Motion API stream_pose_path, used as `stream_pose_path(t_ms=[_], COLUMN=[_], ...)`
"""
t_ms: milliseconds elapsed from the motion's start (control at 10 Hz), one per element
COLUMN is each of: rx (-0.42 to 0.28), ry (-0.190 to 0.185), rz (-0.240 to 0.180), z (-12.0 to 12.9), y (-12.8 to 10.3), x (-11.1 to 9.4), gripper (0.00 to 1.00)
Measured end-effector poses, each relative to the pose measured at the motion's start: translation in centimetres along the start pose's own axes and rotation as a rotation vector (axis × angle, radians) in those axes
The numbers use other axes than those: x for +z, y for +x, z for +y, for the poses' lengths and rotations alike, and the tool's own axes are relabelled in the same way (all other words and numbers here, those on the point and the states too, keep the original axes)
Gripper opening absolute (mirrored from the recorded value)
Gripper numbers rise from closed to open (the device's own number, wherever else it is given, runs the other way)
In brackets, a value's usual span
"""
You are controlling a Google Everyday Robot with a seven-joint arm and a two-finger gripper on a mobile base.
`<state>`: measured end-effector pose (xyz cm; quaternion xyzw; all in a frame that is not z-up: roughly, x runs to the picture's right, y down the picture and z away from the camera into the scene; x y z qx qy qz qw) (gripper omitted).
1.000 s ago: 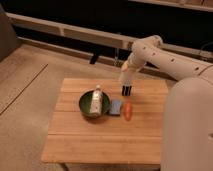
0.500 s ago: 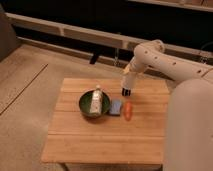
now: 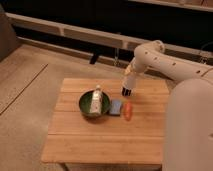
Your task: Place the ceramic cup over the eraser
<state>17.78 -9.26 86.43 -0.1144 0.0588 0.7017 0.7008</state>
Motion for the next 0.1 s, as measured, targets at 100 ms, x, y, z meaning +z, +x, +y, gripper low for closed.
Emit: stream_pose_path(t_ms=[100], rx=[0.0], ry=[0.0], rz=[0.0], z=[0.01], y=[-0.01], x=[-0.01], gripper=[0.0])
